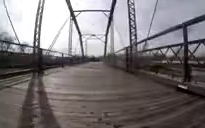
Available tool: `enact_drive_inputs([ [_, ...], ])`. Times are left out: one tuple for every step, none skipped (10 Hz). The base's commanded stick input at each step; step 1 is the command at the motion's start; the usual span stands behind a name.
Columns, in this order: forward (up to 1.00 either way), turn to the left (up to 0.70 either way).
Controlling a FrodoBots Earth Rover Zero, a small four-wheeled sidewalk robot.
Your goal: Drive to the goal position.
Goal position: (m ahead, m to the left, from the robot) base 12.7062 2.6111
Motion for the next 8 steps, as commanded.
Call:
enact_drive_inputs([
  [1.00,0.00],
  [1.00,0.00],
  [1.00,0.00],
  [1.00,0.00],
  [1.00,0.00],
  [1.00,0.00],
  [1.00,0.00],
  [1.00,0.00],
])
